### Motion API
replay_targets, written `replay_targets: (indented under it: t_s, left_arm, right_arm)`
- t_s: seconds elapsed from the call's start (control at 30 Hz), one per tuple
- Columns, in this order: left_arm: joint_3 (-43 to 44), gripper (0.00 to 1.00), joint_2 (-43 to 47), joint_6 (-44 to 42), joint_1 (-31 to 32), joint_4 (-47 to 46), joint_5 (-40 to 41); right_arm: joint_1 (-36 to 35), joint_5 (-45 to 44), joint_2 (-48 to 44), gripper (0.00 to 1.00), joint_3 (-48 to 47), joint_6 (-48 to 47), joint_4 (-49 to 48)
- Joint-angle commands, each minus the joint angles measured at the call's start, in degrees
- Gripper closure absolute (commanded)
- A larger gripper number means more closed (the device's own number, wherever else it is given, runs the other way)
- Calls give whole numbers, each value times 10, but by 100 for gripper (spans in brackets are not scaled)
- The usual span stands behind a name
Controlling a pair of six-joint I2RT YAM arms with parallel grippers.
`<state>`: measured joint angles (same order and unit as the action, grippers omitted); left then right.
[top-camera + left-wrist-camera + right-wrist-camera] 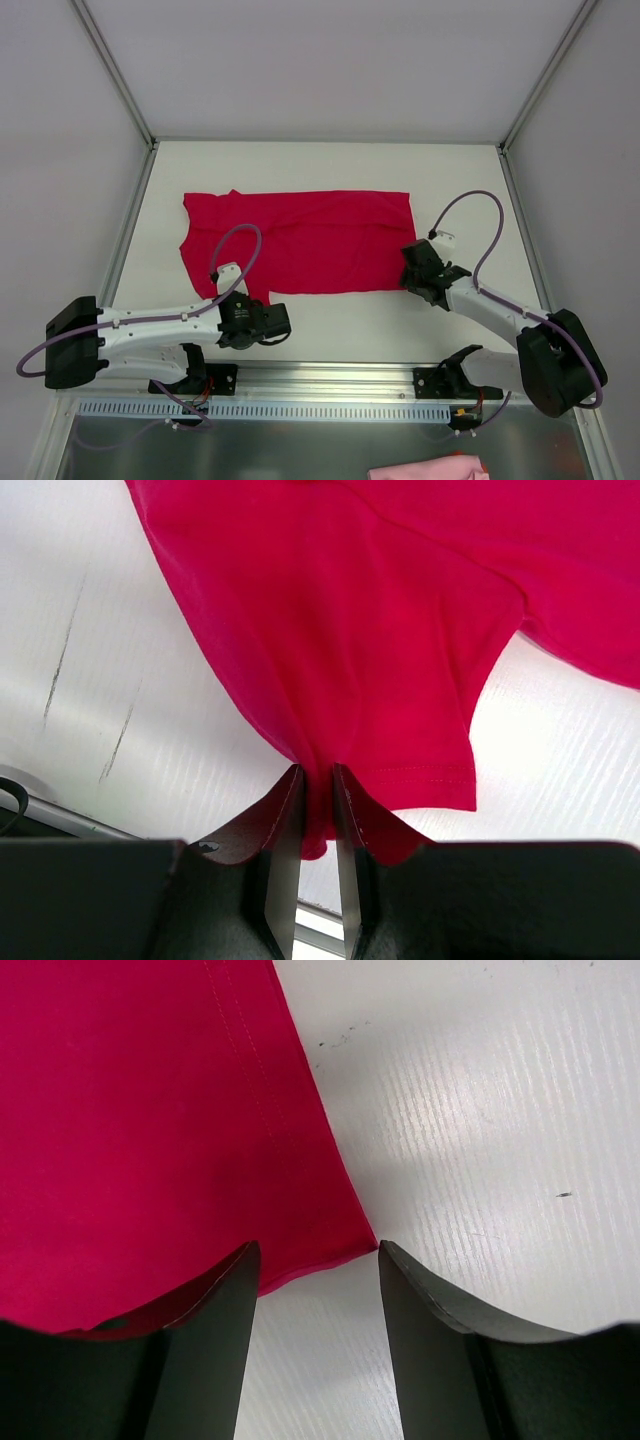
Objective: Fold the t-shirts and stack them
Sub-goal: Grap the side of the flattened tshirt closest away from the robot with both arms
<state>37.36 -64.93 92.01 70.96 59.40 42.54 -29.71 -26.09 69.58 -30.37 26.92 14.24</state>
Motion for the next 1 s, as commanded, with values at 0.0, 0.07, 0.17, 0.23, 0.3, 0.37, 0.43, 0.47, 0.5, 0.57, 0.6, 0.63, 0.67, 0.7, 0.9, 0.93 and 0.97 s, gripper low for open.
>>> replay_targets:
  t_s: [0.0,0.07,0.17,0.23,0.3,0.37,0.43,0.47,0.5,0.57,0.6,0.63,0.67,0.7,0.9,0.93,0.97]
  left_arm:
    - [7,82,13,8,7,23,23]
    - [4,82,17,10,8,24,22]
    - [1,82,25,11,8,27,22]
    - [-1,82,27,12,8,27,22]
    - [0,82,27,14,8,31,22]
    - [-2,82,27,16,8,31,22]
    - [-4,82,28,19,7,33,22]
    - [-6,83,28,19,7,31,21]
    - [-6,82,28,19,7,29,21]
    - [-5,82,28,18,8,29,21]
    - [-5,82,28,17,7,28,22]
    - [-5,82,26,18,7,29,22]
    - [-5,82,26,18,7,29,23]
    - [-5,82,26,19,7,30,23]
    - [-5,83,28,17,7,29,25]
    - [-3,83,31,16,7,32,31]
    - [-1,83,32,16,7,35,34]
  right_arm:
    - [2,-6,1,45,-3,1,-11]
    - [2,-9,4,49,-1,2,-10]
    - [2,-8,6,54,1,2,-14]
    - [2,-6,10,54,0,3,-11]
    - [2,-5,13,53,0,2,-12]
    - [3,-4,13,53,1,2,-12]
    - [2,-3,14,54,4,2,-14]
    - [2,-2,14,55,6,2,-16]
    - [3,-2,16,59,7,2,-17]
    - [2,0,16,65,8,1,-16]
    - [2,0,15,74,9,0,-16]
    - [2,-1,15,78,8,0,-17]
    - [3,-1,14,81,9,0,-16]
    - [3,-2,13,86,8,-1,-15]
    - [2,-3,15,99,1,-9,-11]
    - [3,-7,16,99,-7,-13,-8]
    - [2,-9,15,99,-12,-17,-4]
